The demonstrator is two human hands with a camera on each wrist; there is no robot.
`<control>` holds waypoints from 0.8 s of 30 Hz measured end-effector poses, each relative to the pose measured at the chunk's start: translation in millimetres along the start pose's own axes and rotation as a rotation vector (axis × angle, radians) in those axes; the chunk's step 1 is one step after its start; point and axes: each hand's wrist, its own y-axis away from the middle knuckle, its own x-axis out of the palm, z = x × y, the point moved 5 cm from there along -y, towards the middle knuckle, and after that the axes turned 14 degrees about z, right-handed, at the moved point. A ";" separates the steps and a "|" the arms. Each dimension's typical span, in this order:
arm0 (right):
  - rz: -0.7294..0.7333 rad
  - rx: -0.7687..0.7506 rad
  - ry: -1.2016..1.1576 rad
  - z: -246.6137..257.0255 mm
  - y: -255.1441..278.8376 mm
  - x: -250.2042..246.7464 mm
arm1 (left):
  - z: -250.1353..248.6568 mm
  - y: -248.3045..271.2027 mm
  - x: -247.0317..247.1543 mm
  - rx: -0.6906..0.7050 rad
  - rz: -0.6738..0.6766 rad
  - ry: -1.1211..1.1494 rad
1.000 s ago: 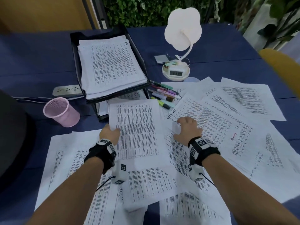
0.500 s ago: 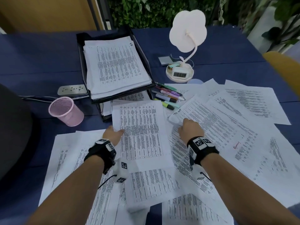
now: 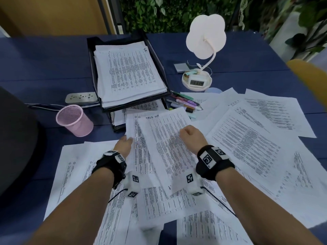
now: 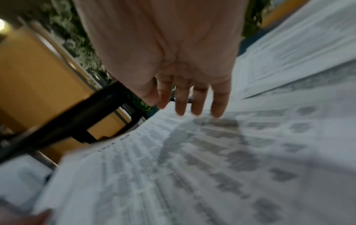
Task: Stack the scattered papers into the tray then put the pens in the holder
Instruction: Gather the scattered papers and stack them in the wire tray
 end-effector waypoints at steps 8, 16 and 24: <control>-0.110 0.271 0.433 -49.4 -10.2 -29.9 | -12.7 19.4 14.6 0.159 0.071 0.294; -0.123 0.215 0.200 -48.9 -3.4 -15.7 | -16.6 26.2 38.6 0.104 0.103 0.577; -0.195 0.189 0.089 -60.8 1.2 -32.3 | -19.8 21.0 38.8 0.149 0.030 0.007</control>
